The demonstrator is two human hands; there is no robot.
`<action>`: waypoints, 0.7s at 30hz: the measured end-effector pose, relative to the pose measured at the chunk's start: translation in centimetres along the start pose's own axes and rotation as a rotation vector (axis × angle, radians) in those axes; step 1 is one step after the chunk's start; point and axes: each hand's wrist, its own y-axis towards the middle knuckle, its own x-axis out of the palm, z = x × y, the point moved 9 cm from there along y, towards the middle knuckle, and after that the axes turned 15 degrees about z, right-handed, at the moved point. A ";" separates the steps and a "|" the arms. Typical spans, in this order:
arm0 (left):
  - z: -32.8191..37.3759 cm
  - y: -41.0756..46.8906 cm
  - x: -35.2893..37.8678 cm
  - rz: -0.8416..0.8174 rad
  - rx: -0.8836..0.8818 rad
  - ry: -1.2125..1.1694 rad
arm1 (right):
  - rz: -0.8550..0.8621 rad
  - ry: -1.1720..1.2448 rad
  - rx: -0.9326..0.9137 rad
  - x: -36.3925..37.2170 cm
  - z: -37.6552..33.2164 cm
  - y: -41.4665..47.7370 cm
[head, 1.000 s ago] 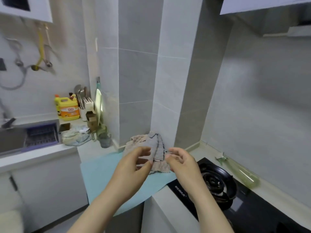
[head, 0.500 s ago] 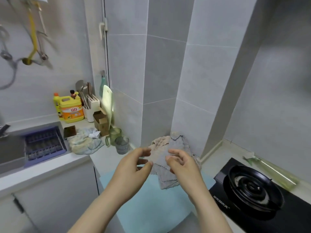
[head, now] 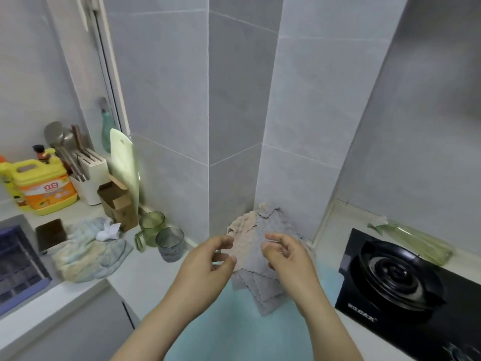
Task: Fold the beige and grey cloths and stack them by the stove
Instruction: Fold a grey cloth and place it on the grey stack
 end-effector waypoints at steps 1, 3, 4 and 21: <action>-0.5 1.1 0.2 -0.012 0.004 0.009 | 0.014 0.010 0.013 0.4 0.5 1.0; -1.1 3.3 0.6 -0.033 0.014 0.026 | 0.032 0.024 0.042 1.3 1.2 2.6; -1.4 4.3 0.9 -0.043 0.020 0.035 | 0.039 0.026 0.051 1.8 1.5 3.3; -11.5 12.3 11.1 -0.524 0.092 -0.027 | 0.491 -0.097 0.211 2.3 9.8 6.4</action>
